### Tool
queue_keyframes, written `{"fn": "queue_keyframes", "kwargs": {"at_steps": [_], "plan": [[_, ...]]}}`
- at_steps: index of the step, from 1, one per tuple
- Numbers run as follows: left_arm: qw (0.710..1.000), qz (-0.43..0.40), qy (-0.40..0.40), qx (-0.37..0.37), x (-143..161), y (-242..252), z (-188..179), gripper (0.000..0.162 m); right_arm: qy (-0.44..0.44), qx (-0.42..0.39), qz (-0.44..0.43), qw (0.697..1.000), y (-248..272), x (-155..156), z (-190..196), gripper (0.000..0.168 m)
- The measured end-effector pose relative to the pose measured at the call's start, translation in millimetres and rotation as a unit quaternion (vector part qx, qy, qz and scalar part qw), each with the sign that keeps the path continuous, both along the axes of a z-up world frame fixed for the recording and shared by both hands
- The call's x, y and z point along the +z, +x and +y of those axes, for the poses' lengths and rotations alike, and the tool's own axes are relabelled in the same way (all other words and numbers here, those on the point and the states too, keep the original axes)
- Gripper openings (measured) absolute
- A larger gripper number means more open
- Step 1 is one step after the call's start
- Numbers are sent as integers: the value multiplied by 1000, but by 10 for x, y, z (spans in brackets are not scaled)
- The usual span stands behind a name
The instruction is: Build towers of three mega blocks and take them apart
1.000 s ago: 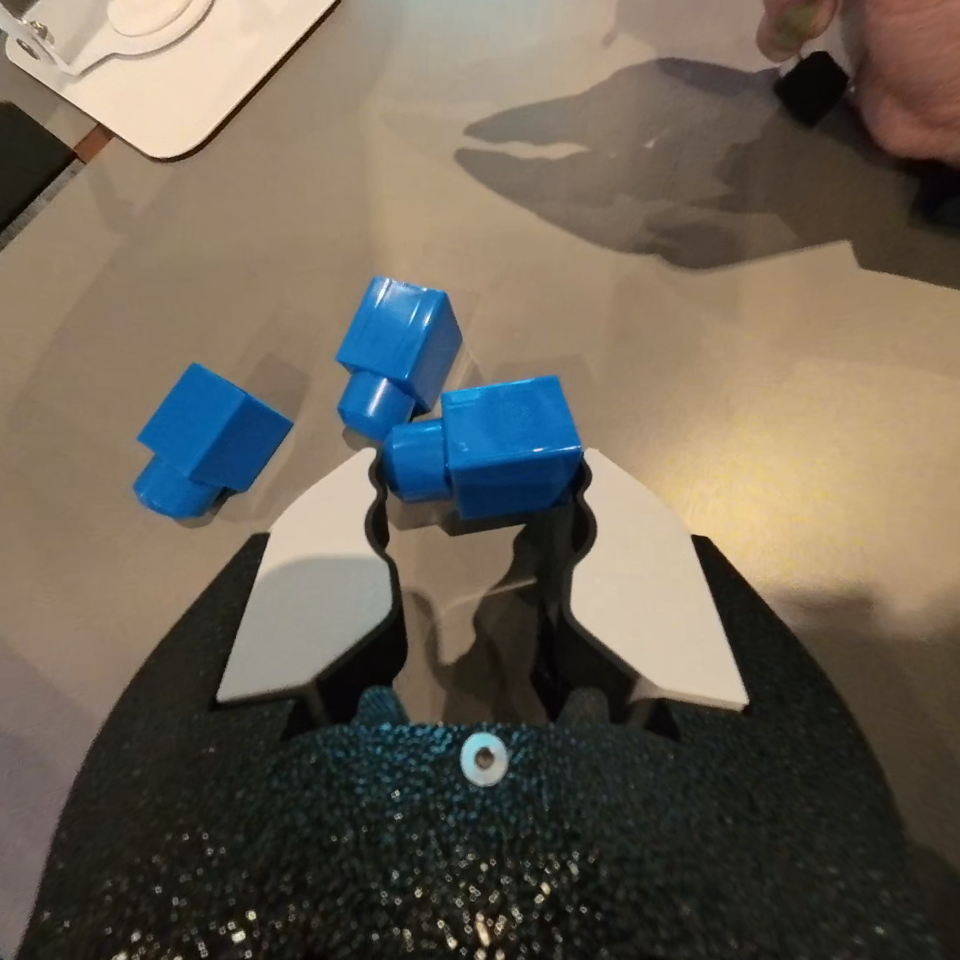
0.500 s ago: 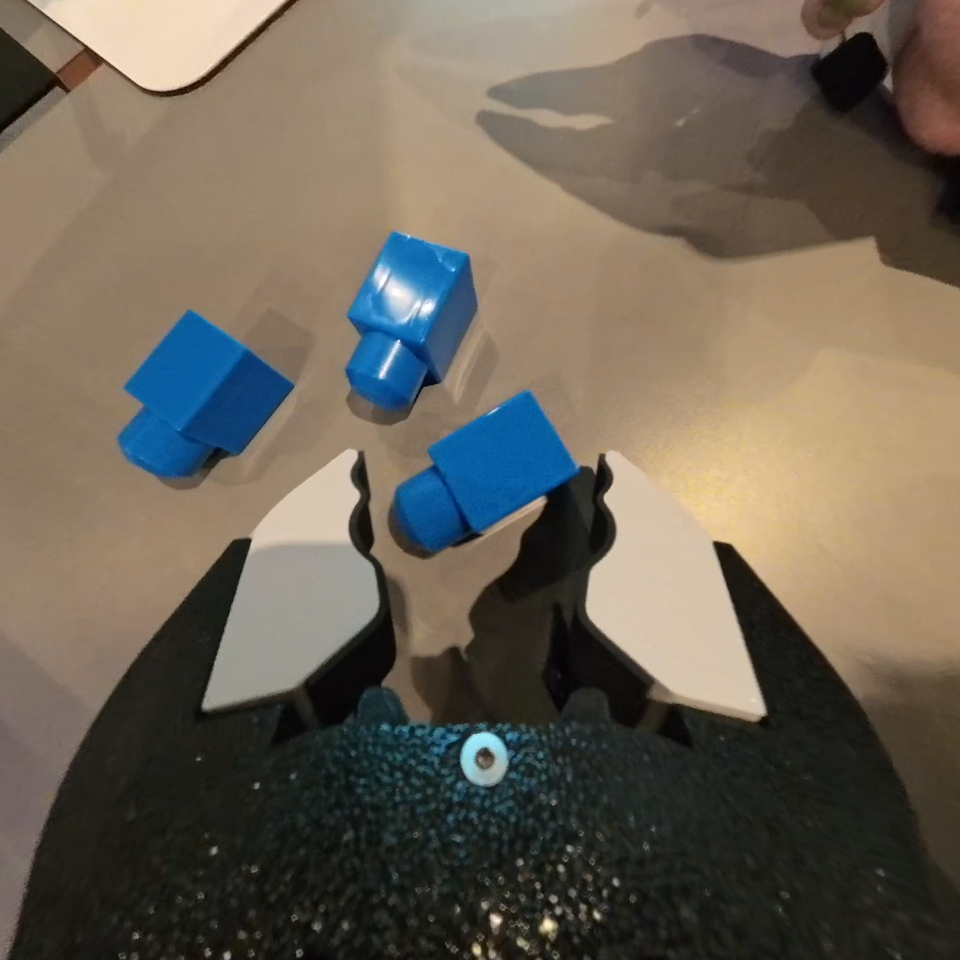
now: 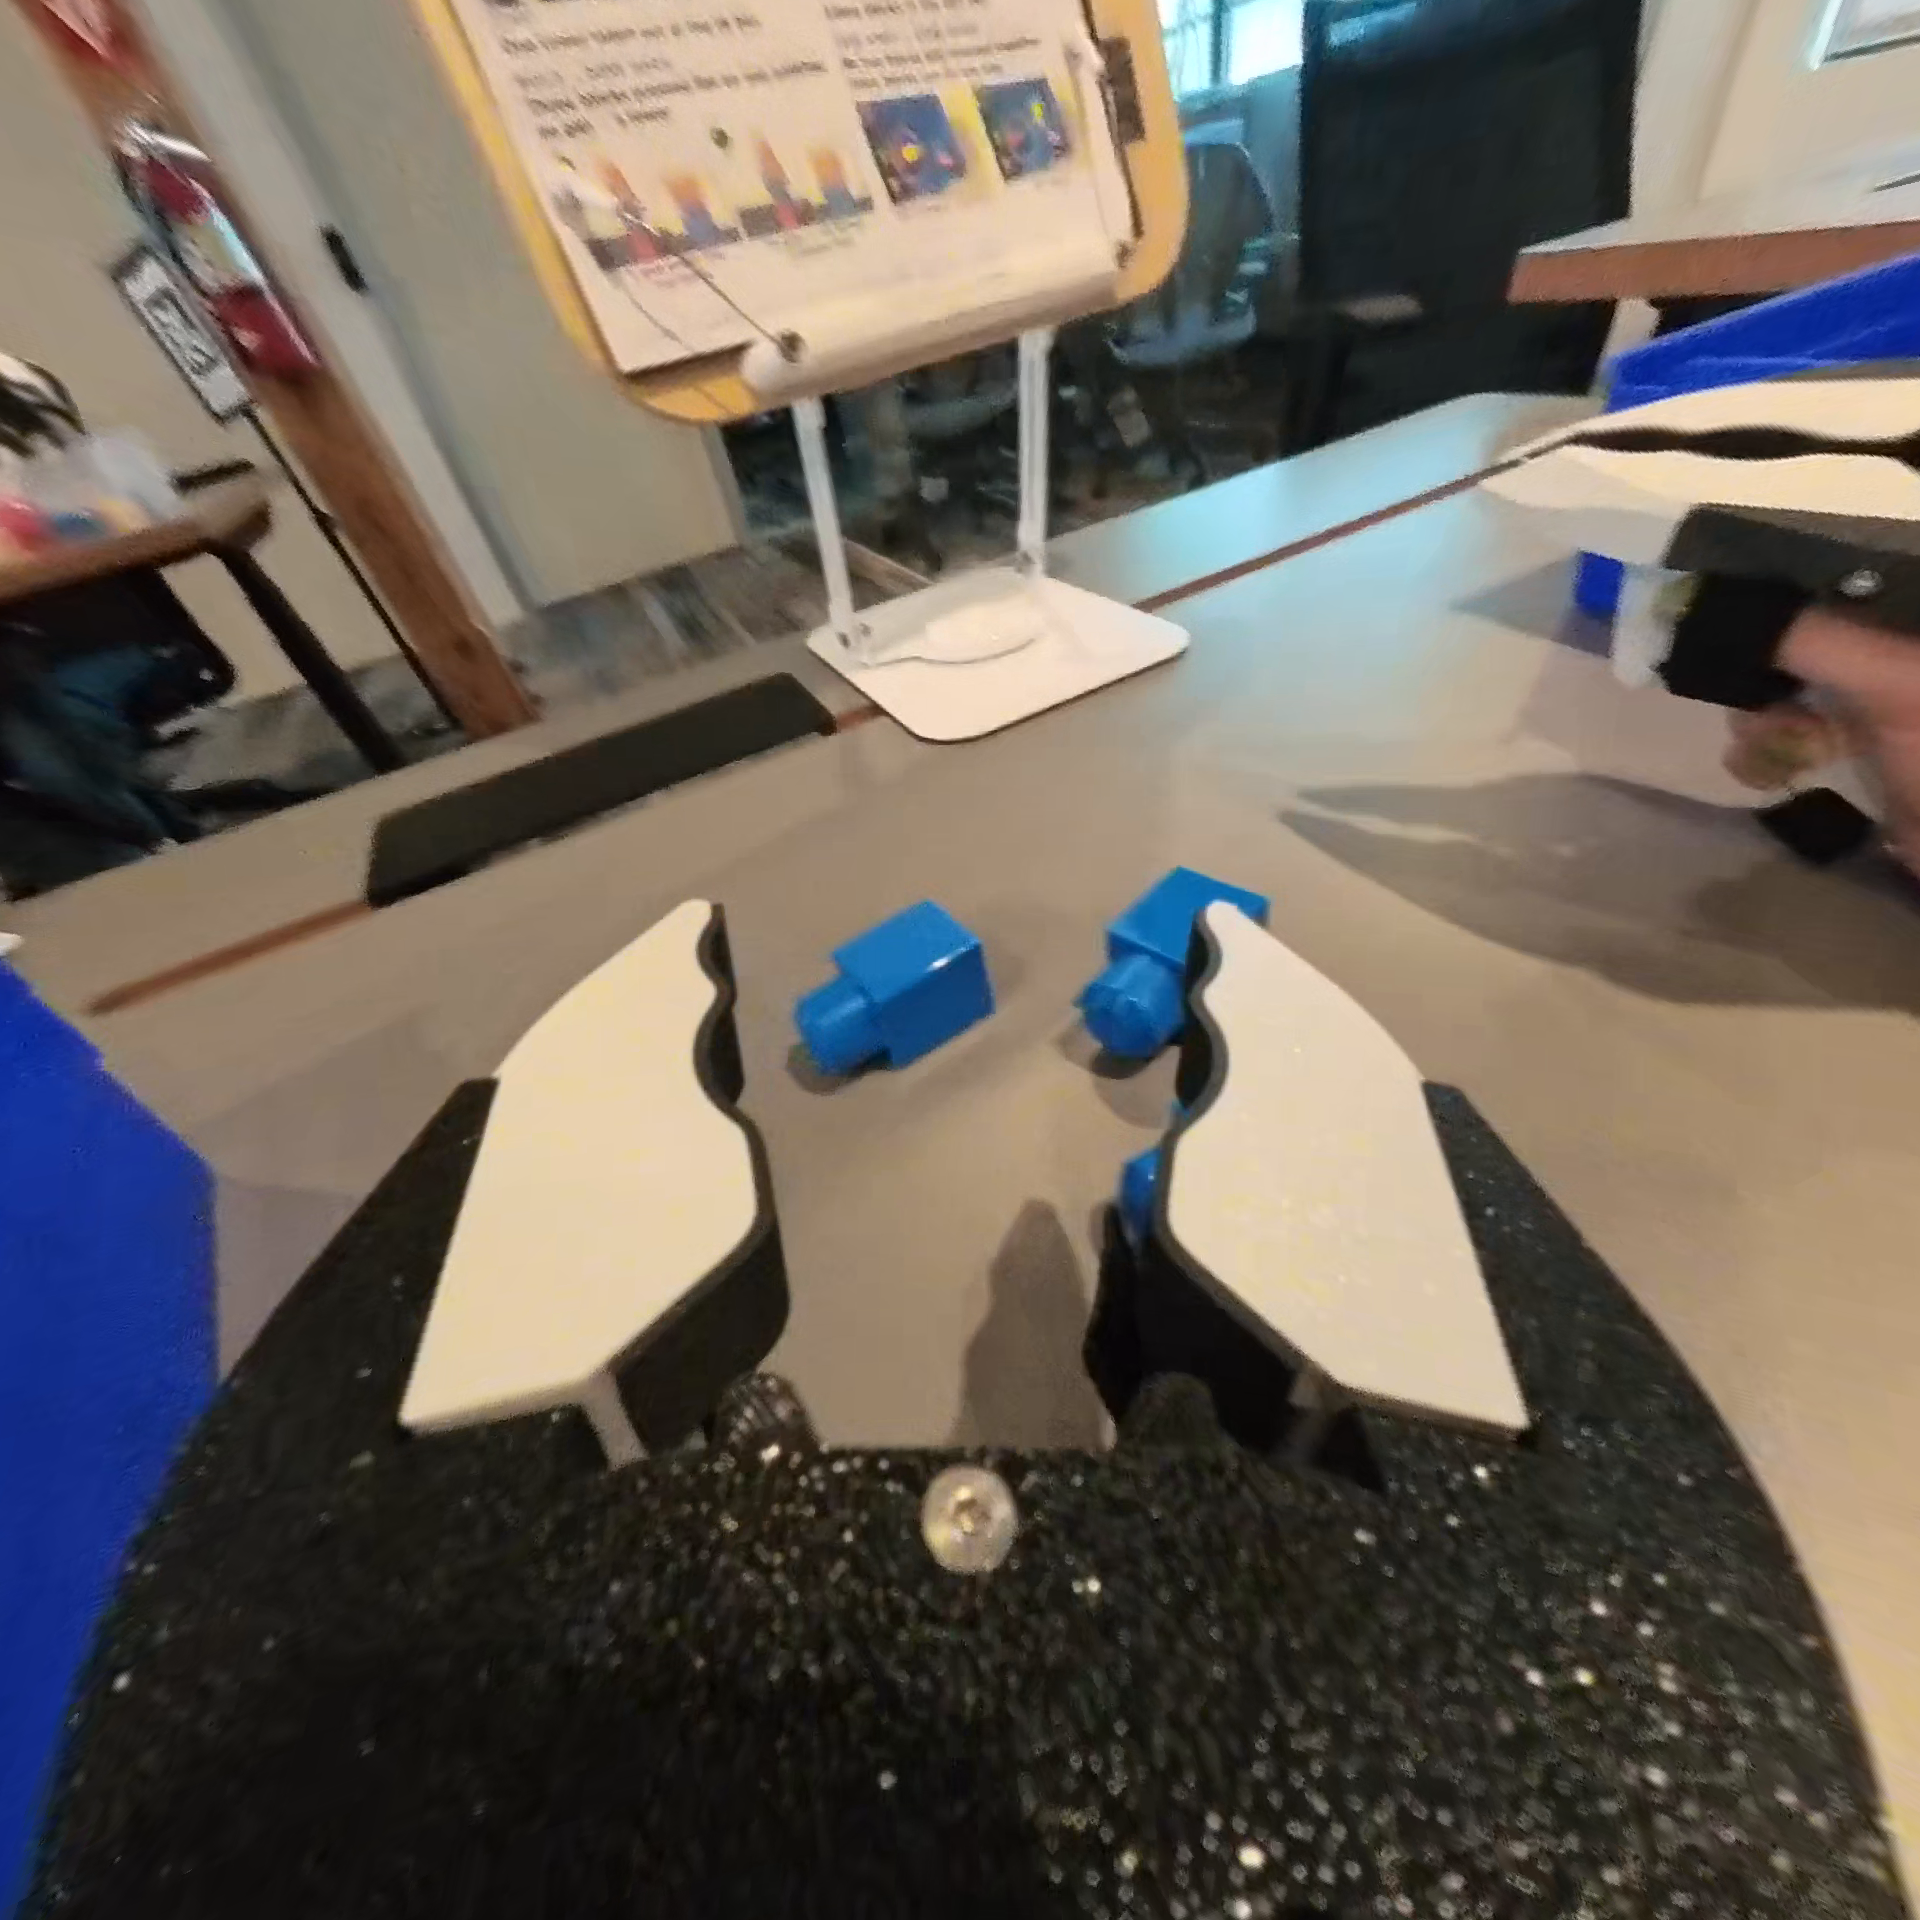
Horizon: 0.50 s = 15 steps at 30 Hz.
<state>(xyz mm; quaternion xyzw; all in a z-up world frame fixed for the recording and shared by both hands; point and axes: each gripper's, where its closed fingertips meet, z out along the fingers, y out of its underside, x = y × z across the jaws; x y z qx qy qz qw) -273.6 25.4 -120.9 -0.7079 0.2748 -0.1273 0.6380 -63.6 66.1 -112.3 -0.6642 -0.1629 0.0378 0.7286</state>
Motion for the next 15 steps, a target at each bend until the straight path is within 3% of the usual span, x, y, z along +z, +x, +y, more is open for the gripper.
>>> {"fn": "queue_keyframes", "kwargs": {"at_steps": [8,15], "plan": [[998,-54,37,13,-14,-213,124,77,4,35,-56,998,-220,-65,-43,12],[993,-118,26,2,24,-278,94,75,-21,147,-107,983,-692,-184,-223,13]]}}
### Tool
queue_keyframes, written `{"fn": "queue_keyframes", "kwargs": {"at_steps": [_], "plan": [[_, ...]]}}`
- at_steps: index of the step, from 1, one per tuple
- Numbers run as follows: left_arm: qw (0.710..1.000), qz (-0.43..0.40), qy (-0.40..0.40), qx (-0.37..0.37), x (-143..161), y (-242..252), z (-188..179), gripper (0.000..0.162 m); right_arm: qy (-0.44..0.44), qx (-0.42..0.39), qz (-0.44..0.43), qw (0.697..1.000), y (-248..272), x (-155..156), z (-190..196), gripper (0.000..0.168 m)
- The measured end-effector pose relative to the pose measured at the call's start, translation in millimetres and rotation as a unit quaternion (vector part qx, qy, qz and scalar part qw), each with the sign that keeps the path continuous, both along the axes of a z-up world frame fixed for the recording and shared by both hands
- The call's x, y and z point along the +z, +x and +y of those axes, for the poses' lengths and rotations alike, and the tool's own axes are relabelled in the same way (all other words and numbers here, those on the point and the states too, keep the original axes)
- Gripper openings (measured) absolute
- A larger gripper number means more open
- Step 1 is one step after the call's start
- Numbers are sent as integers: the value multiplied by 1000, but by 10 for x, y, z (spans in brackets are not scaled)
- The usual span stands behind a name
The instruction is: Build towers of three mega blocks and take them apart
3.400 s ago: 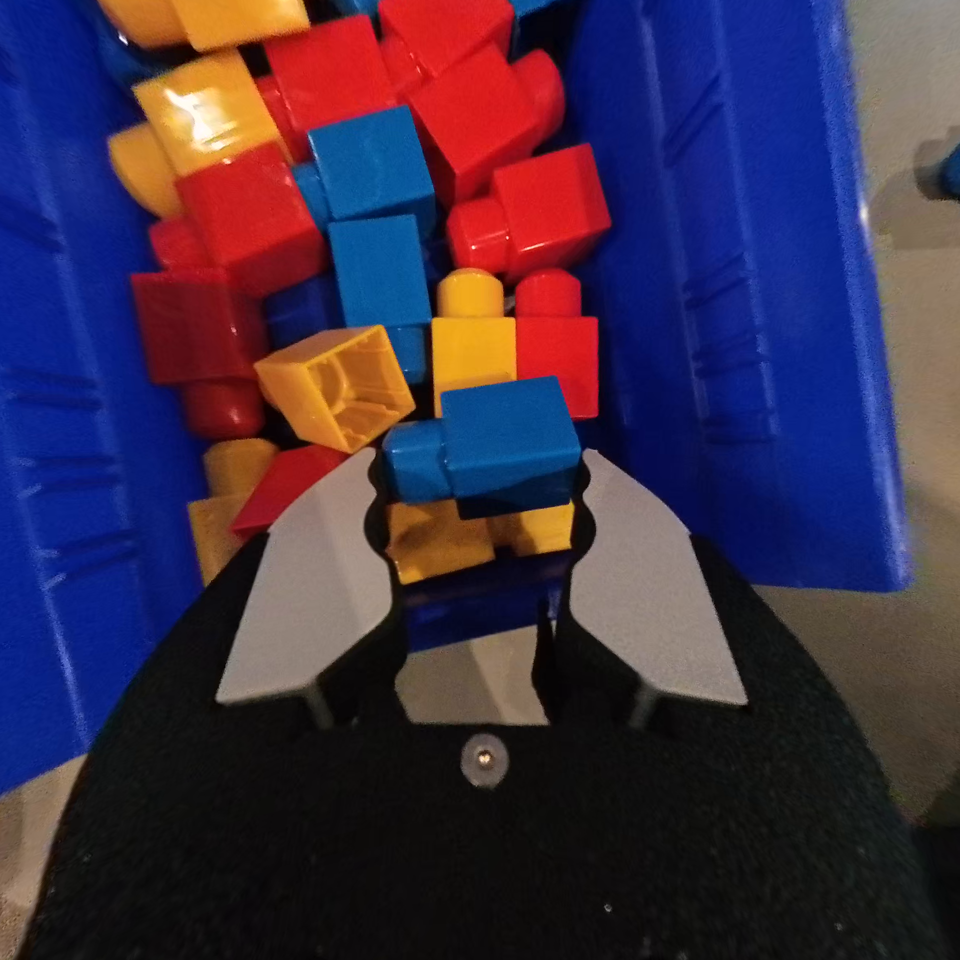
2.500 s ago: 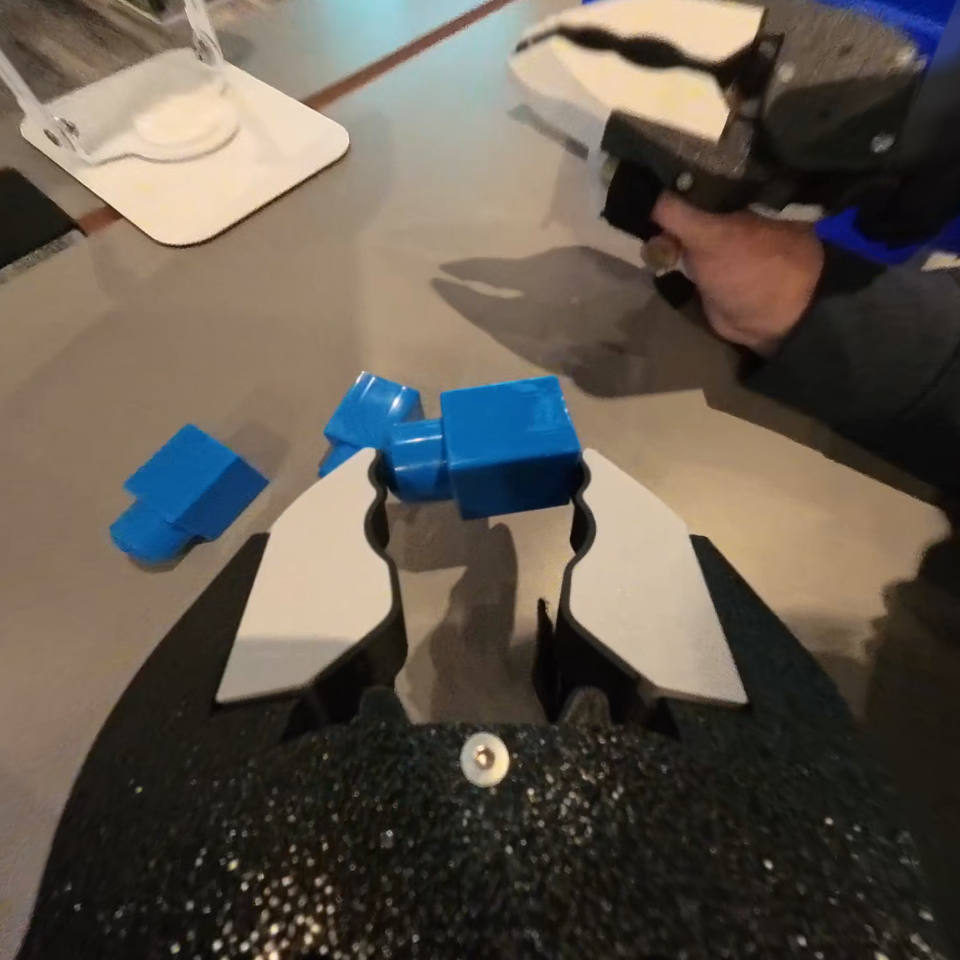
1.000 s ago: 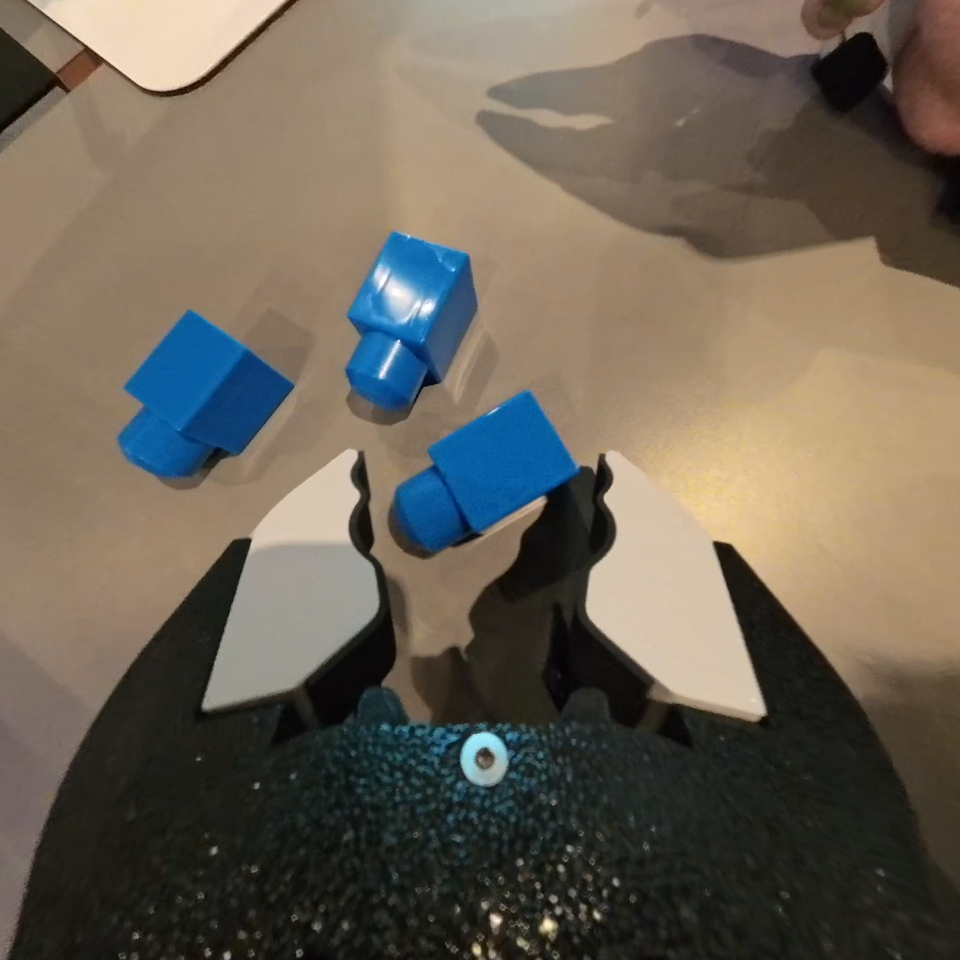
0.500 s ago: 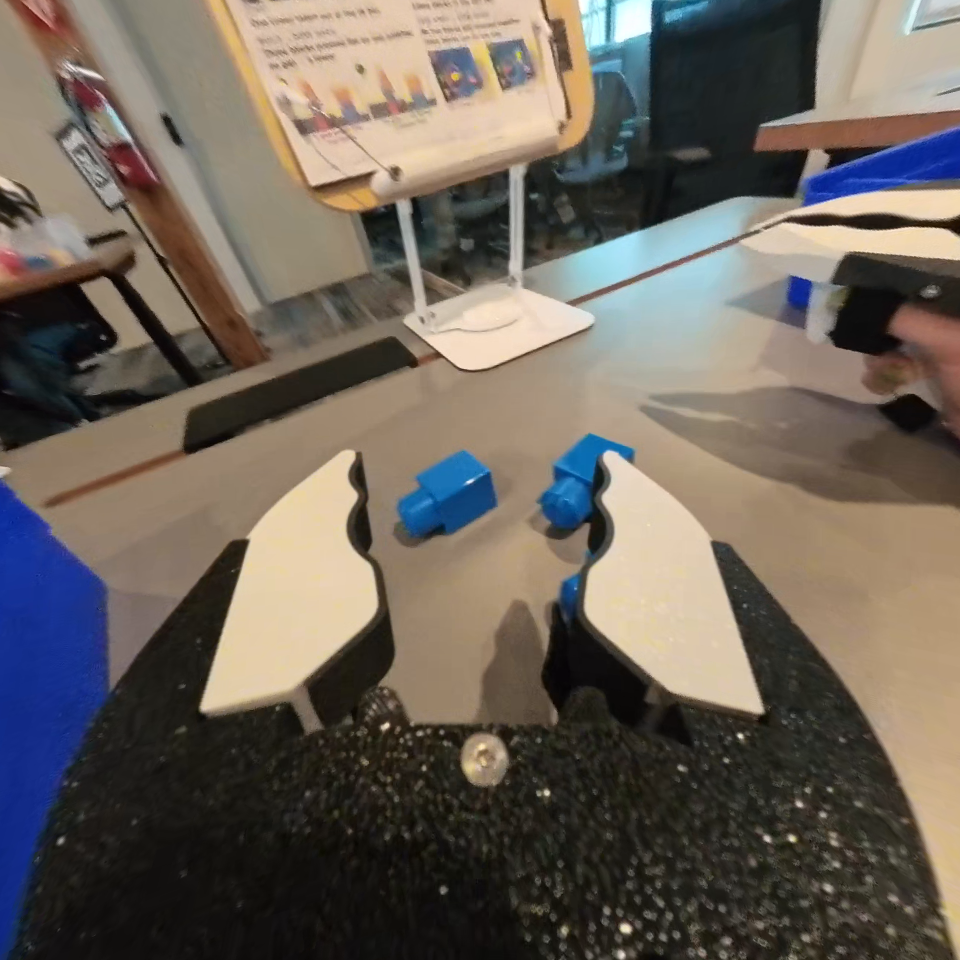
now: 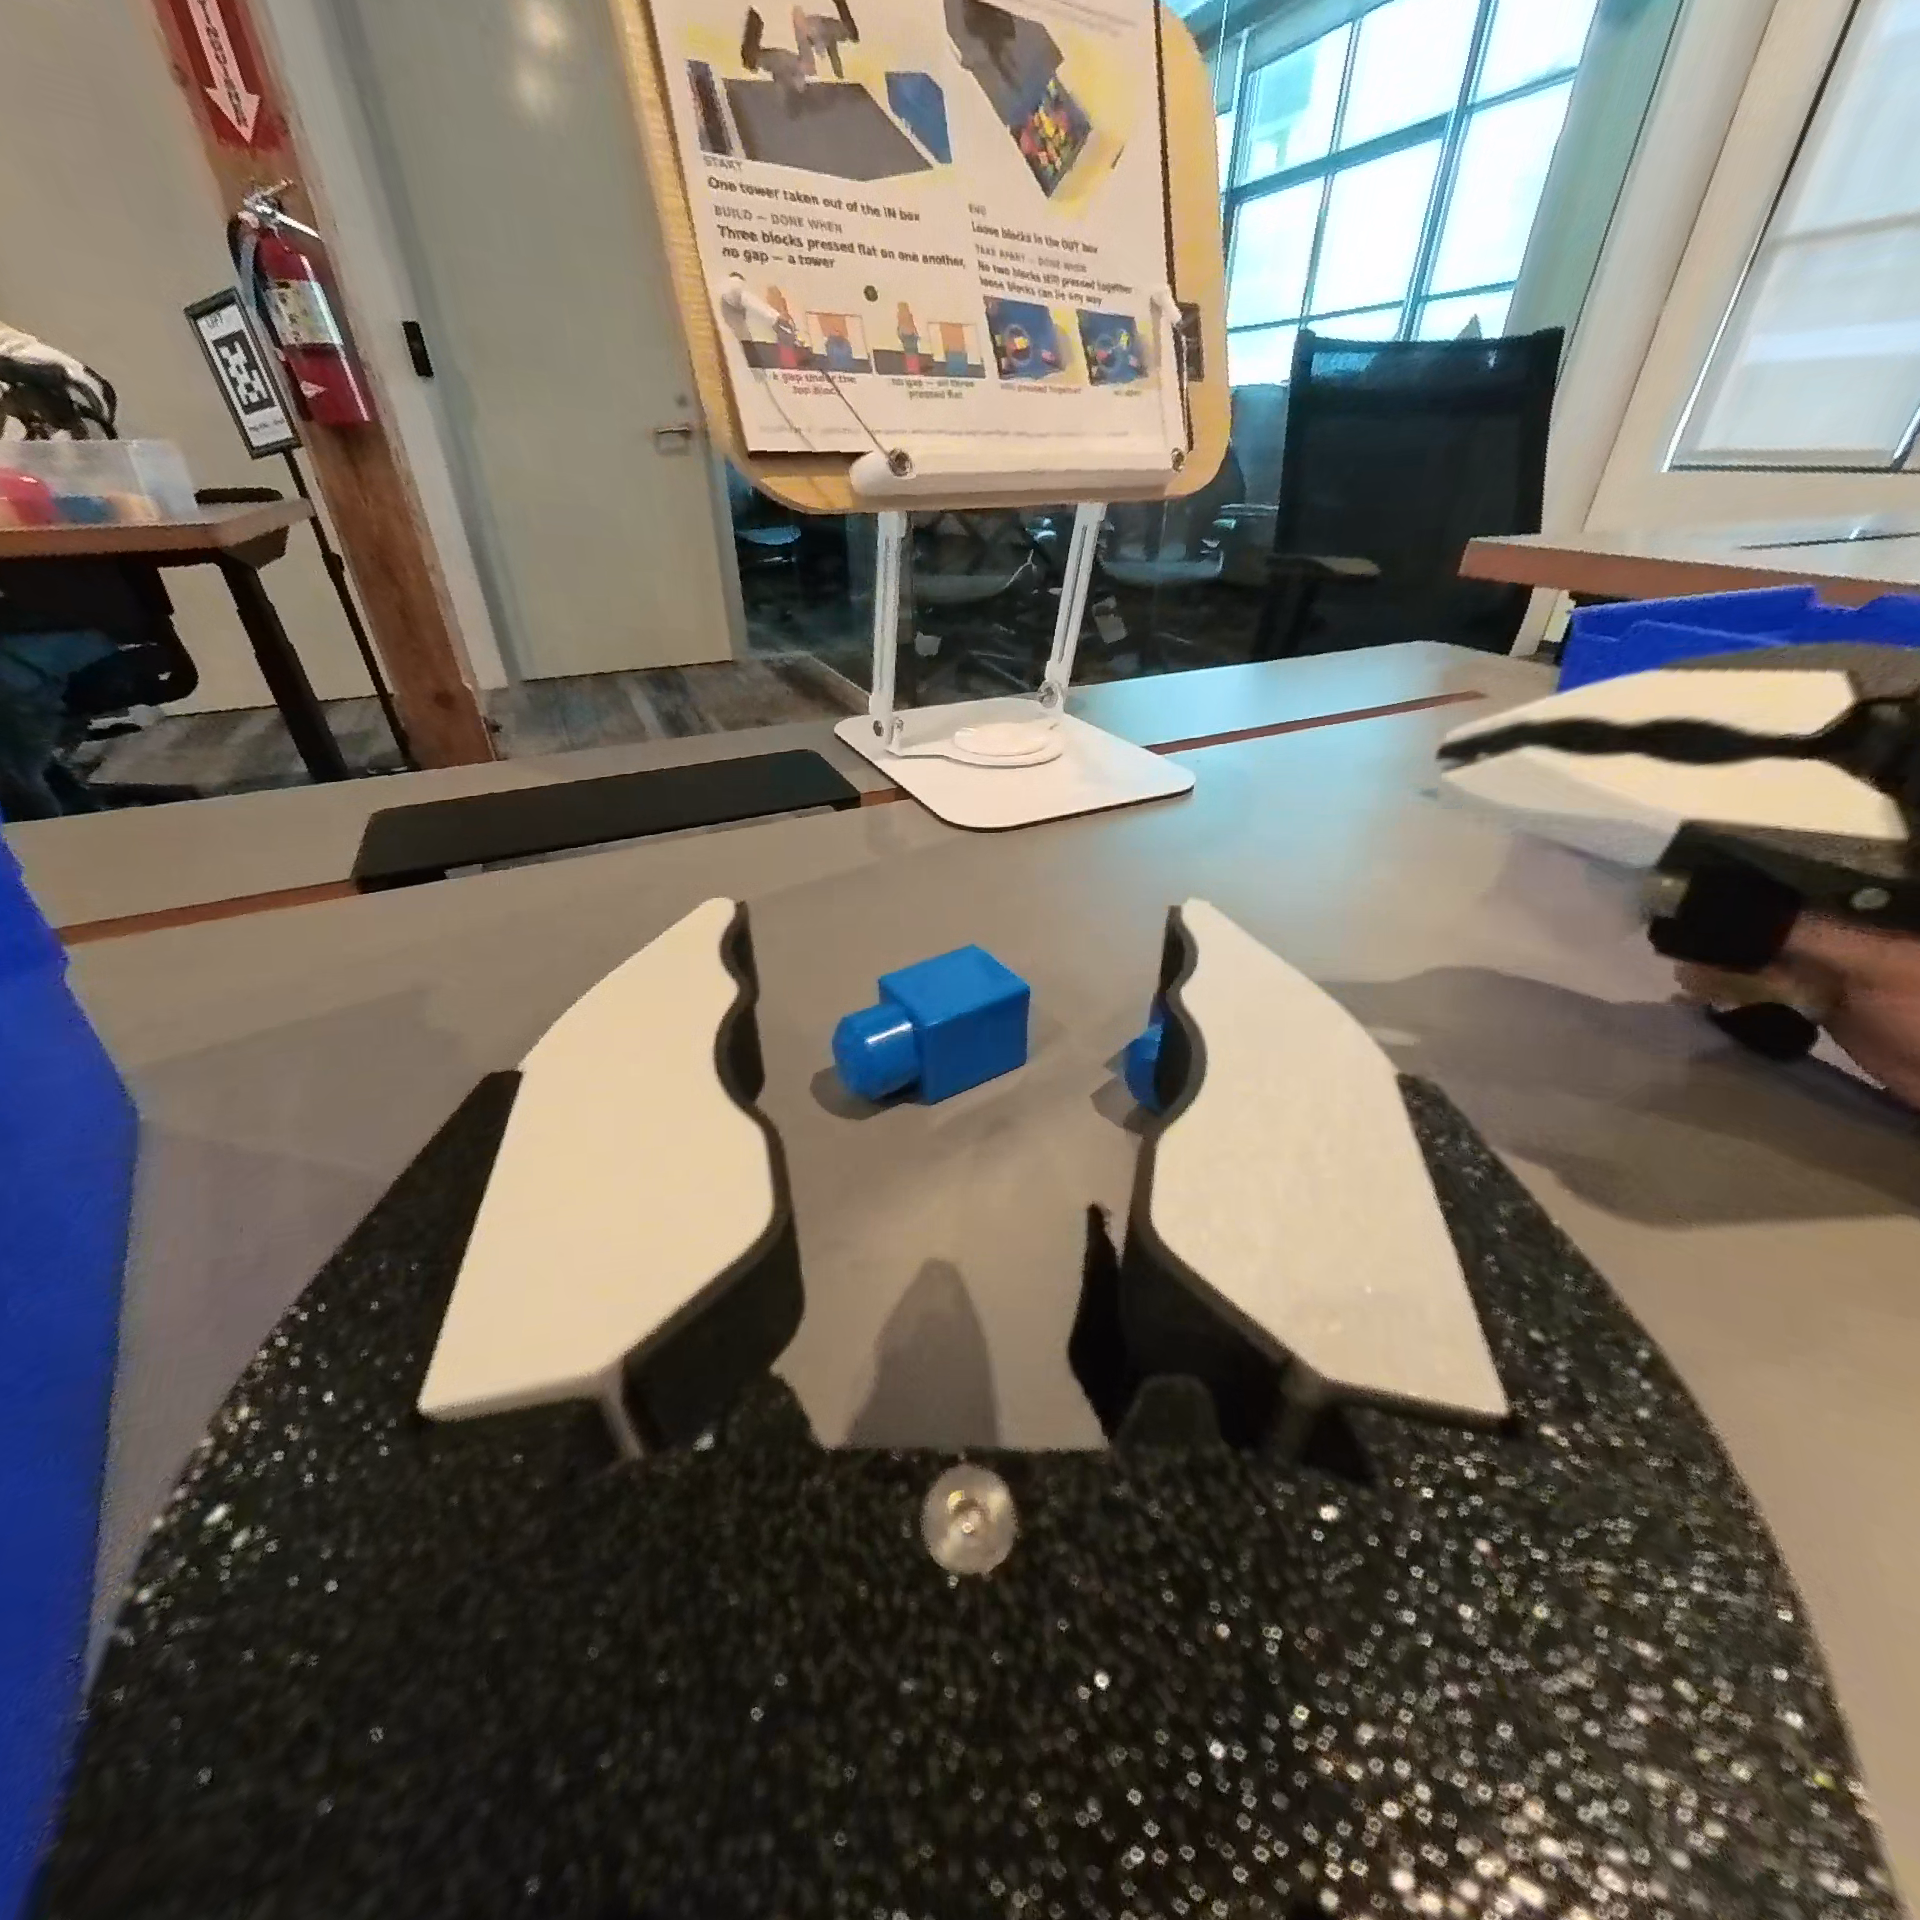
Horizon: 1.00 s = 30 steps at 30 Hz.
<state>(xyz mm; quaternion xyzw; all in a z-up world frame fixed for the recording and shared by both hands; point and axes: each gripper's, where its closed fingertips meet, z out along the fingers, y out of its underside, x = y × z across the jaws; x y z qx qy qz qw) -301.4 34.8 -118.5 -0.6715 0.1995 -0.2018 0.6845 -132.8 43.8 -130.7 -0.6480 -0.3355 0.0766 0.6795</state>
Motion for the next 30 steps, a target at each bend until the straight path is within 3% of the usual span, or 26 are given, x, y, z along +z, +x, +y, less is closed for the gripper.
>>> {"fn": "queue_keyframes", "kwargs": {"at_steps": [9,14,16,21,30], "plan": [[1000,-28,-8,-9,15,-9,-17,69,-88,134,-43,986,-375,-222,-277,13],[999,-34,-21,-20,-5,11,-20,69,-165,208,-73,961,-546,-436,-466,43],[999,-31,-22,-25,-10,33,-28,69,-180,217,-93,955,-601,-502,-513,51],[999,-19,-24,-39,-23,93,-49,69,-186,227,-120,948,-684,-546,-590,43],[997,-19,-42,-56,-63,142,-57,68,-211,226,-120,943,-724,-596,-598,50]]}}
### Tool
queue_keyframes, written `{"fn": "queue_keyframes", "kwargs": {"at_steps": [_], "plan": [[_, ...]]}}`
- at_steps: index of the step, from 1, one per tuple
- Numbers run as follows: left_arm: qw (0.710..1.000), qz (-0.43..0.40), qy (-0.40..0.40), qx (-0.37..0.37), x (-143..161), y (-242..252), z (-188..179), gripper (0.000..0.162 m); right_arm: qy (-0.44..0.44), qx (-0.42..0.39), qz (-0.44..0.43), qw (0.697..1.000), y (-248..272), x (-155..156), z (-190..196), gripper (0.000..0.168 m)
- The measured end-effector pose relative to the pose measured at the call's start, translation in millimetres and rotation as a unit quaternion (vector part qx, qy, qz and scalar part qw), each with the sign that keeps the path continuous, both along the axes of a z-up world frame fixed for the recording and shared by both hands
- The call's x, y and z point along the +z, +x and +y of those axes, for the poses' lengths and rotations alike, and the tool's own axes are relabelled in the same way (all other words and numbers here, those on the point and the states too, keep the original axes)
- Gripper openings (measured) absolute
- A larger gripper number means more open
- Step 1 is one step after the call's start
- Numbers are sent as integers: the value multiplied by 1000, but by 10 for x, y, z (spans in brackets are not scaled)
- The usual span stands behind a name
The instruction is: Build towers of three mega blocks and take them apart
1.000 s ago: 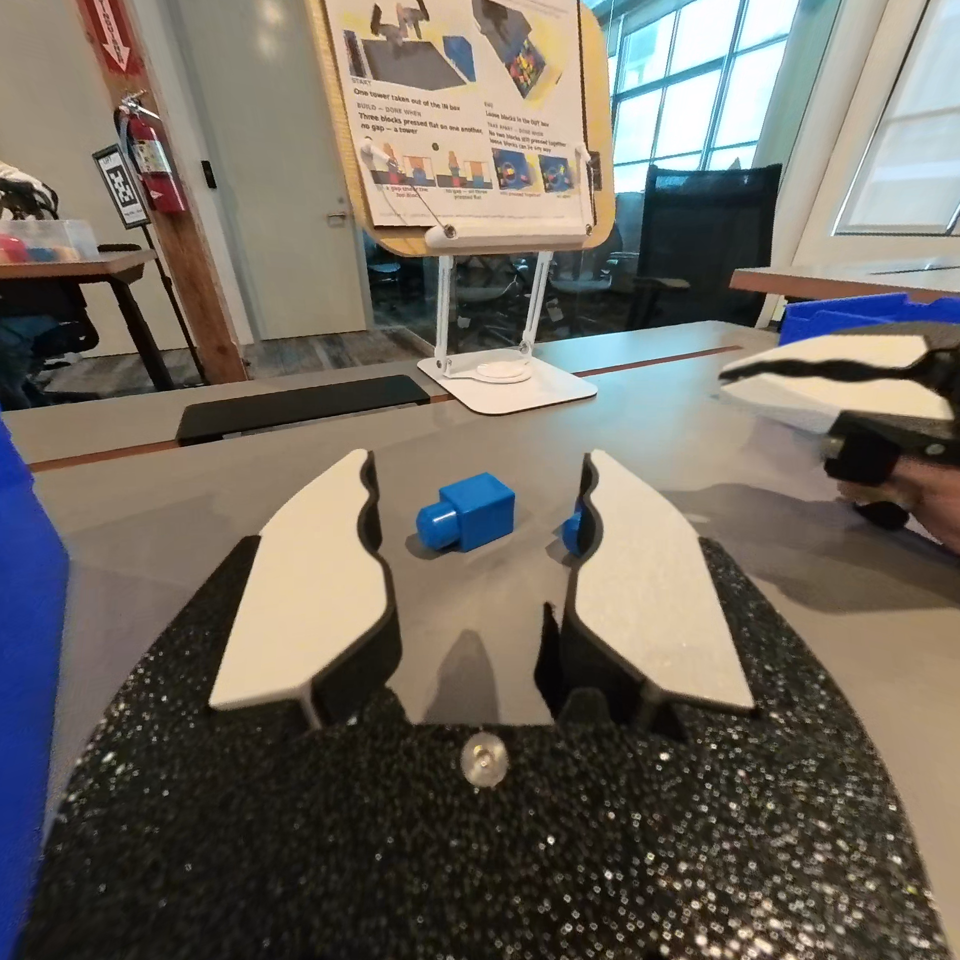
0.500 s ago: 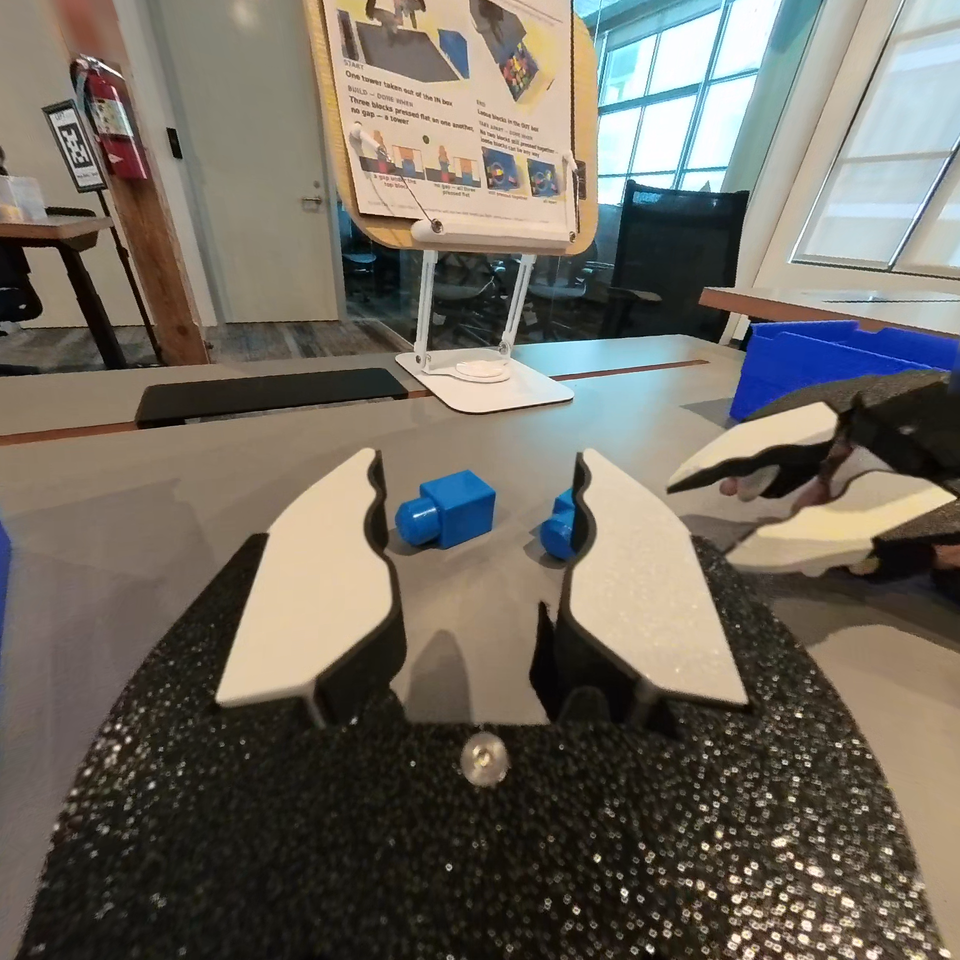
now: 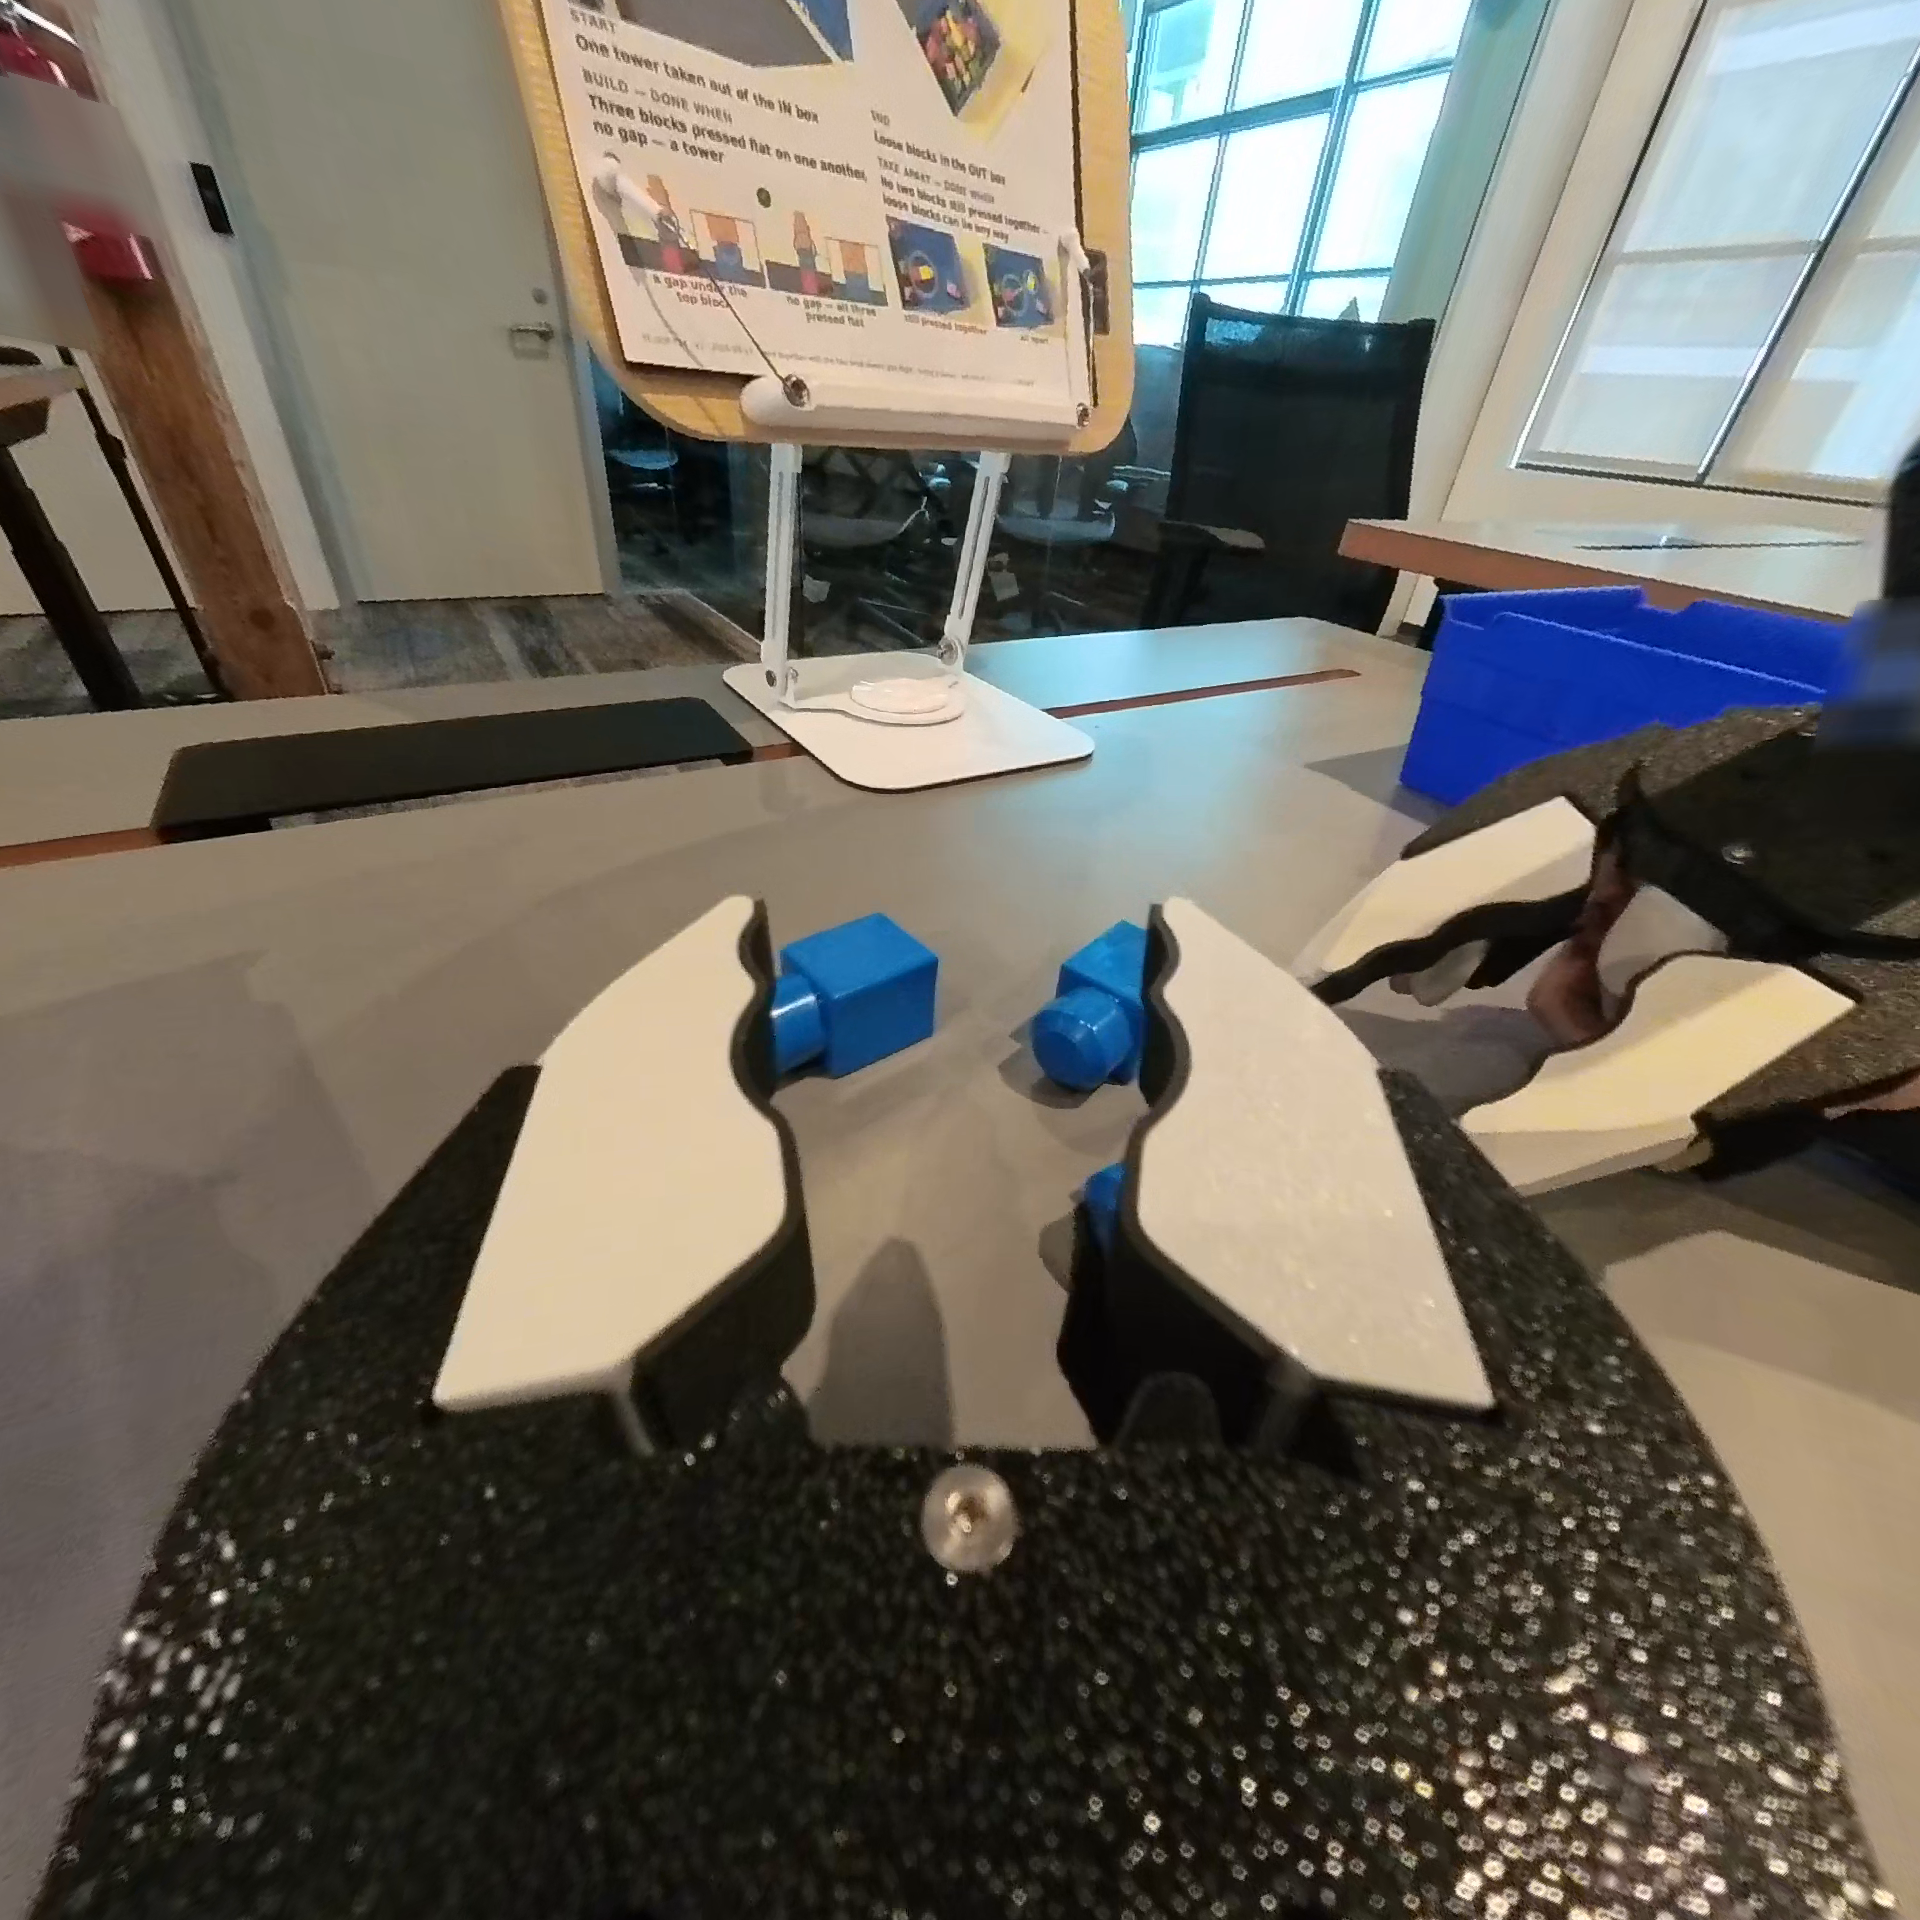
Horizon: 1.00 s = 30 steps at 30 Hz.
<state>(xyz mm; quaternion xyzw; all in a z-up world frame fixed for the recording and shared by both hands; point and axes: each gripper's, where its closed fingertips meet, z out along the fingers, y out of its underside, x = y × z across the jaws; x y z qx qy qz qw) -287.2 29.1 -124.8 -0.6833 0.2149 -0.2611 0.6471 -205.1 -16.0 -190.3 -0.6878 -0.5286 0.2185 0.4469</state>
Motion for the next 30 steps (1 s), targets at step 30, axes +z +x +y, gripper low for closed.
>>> {"fn": "queue_keyframes", "kwargs": {"at_steps": [30], "plan": [[999,9,-19,-38,-18,82,-63,69,-12,0,-24,1000,-234,-123,6,52]]}}
